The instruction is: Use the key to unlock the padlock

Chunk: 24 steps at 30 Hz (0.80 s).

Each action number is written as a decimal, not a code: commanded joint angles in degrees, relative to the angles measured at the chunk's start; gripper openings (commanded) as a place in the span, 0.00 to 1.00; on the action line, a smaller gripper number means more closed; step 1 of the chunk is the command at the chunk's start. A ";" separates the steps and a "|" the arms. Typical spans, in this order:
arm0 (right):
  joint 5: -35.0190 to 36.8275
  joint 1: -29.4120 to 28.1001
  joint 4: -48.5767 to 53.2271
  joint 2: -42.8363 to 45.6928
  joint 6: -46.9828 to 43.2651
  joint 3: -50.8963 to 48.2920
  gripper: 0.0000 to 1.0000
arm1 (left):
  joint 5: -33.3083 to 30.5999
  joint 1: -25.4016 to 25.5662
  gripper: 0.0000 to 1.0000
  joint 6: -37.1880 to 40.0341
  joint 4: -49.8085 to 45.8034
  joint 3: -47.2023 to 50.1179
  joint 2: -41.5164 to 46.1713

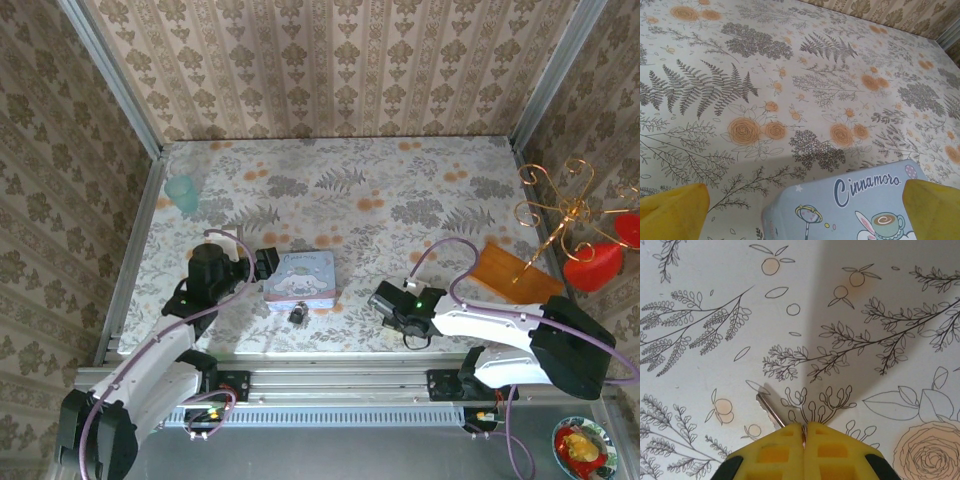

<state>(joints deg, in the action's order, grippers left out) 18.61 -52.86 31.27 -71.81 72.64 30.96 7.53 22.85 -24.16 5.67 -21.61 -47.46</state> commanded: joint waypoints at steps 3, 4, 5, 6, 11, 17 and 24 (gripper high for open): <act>2.58 -0.71 -0.02 5.56 1.86 0.07 0.00 | 2.47 0.53 1.00 0.82 0.66 -2.03 -2.72; 2.74 -0.66 -0.24 6.89 2.19 0.07 0.00 | 3.07 0.59 1.00 0.84 0.90 -2.12 -3.17; 2.99 -0.68 -0.22 8.09 2.53 0.13 0.00 | 3.68 0.66 1.00 0.79 1.32 -2.12 -3.46; 3.19 -0.68 -0.24 9.23 2.82 -0.01 0.00 | 4.40 0.70 1.00 0.70 1.80 -2.10 -3.94; 4.86 -0.67 -5.35 14.94 4.42 -0.83 0.00 | 9.85 1.18 1.00 0.12 5.88 -1.79 -5.10; 6.26 -0.66 -11.97 17.35 7.07 -0.74 0.00 | 16.29 2.58 0.95 -0.41 12.38 -0.48 -5.27; 7.40 -0.69 -18.93 18.27 6.16 4.63 0.00 | 23.07 7.24 0.88 0.41 27.20 3.82 -5.18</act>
<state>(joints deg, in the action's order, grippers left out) 22.28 -53.15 16.12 -54.57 78.22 31.59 25.54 28.18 -24.38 23.46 -20.01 -52.73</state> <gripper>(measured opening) 0.067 0.889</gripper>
